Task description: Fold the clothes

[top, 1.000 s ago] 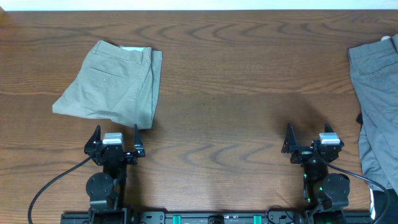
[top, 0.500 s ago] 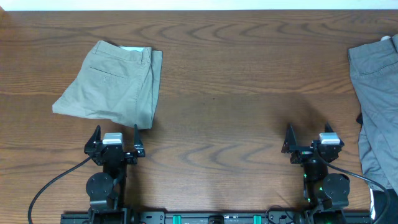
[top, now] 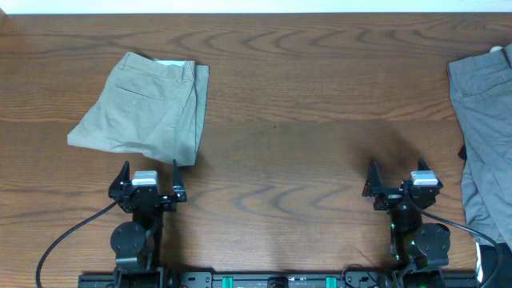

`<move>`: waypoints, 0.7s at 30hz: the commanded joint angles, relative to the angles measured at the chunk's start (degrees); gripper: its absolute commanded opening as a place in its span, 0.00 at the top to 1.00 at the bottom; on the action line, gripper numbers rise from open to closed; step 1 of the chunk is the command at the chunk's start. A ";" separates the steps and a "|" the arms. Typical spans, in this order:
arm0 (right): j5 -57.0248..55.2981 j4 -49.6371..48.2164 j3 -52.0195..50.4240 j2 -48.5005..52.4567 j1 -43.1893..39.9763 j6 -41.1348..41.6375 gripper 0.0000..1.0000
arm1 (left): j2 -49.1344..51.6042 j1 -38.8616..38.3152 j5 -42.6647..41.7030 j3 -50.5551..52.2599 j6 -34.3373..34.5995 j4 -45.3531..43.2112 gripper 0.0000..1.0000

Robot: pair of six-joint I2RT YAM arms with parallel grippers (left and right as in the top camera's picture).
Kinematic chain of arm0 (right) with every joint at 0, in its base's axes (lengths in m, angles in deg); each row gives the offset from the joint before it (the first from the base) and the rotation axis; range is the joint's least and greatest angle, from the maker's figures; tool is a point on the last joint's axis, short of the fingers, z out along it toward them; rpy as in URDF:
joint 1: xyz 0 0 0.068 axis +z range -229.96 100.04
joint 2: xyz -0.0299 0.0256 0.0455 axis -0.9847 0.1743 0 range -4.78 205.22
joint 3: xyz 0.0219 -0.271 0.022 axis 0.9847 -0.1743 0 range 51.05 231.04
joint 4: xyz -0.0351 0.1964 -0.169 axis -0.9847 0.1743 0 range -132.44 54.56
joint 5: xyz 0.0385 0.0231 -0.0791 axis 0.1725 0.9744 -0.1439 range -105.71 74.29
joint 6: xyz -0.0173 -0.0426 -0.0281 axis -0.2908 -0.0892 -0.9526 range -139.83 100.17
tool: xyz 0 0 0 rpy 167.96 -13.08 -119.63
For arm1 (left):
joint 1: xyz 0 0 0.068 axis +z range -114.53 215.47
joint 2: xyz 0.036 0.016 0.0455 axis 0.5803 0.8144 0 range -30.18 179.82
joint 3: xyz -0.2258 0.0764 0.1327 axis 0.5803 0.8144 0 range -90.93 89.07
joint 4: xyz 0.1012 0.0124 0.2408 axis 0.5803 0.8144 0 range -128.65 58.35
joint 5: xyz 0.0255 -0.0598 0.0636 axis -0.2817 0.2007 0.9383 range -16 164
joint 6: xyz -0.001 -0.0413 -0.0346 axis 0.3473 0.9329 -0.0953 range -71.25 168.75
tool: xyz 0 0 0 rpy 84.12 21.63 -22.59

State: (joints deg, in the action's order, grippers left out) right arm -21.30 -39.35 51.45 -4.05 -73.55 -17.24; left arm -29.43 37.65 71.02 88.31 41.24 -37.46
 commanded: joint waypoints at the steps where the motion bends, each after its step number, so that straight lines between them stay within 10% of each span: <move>1: 1.99 -0.31 -0.09 0.02 0.52 0.83 0.01 | -0.13 -0.17 0.44 0.52 2.10 2.62 0.02; 8: 22.25 -3.13 -0.09 0.02 0.52 0.83 0.01 | -0.13 -0.17 -1.03 0.52 13.64 2.56 0.02; 21: 16.94 -4.68 6.54 12.46 0.50 5.70 0.01 | 6.03 -0.17 -0.39 -6.10 18.64 -5.99 0.02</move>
State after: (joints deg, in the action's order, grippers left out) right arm -4.75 -43.77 53.22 4.21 -73.55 -14.51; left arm -26.94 37.65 70.56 87.35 58.51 -43.09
